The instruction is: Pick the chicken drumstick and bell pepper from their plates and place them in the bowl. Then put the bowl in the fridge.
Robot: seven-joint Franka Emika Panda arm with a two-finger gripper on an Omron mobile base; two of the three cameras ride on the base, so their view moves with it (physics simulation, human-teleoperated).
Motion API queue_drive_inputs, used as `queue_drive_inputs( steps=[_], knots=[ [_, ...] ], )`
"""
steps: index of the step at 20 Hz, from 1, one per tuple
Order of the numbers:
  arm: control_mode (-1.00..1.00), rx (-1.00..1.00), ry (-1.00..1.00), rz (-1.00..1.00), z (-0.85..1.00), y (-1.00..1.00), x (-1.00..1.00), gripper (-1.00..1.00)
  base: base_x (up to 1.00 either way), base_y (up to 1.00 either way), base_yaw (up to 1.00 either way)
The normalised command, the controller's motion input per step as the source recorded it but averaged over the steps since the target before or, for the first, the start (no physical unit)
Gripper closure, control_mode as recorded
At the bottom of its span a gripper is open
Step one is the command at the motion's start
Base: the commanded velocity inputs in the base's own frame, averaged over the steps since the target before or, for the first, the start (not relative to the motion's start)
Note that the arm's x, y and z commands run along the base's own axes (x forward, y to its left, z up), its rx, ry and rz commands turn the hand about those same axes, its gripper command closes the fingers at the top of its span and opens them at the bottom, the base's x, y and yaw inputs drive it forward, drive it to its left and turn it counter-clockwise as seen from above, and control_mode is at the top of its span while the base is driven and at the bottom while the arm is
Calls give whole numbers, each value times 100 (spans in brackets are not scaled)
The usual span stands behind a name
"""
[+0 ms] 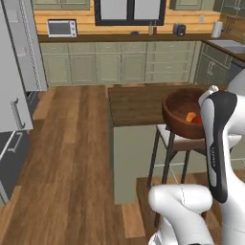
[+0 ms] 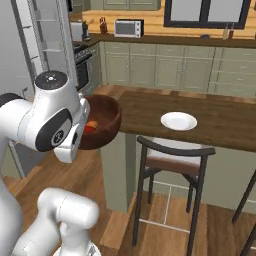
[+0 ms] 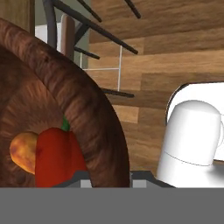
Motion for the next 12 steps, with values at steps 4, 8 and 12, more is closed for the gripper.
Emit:
queue_drive_inputs(
  steps=[4,8,12],
  knots=[
    [100,0,0,0,0,0,0,100,57,100,-4],
    [100,0,0,0,0,0,0,100,98,100,-13],
    [100,0,0,0,0,0,0,100,100,100,-12]
  ],
)
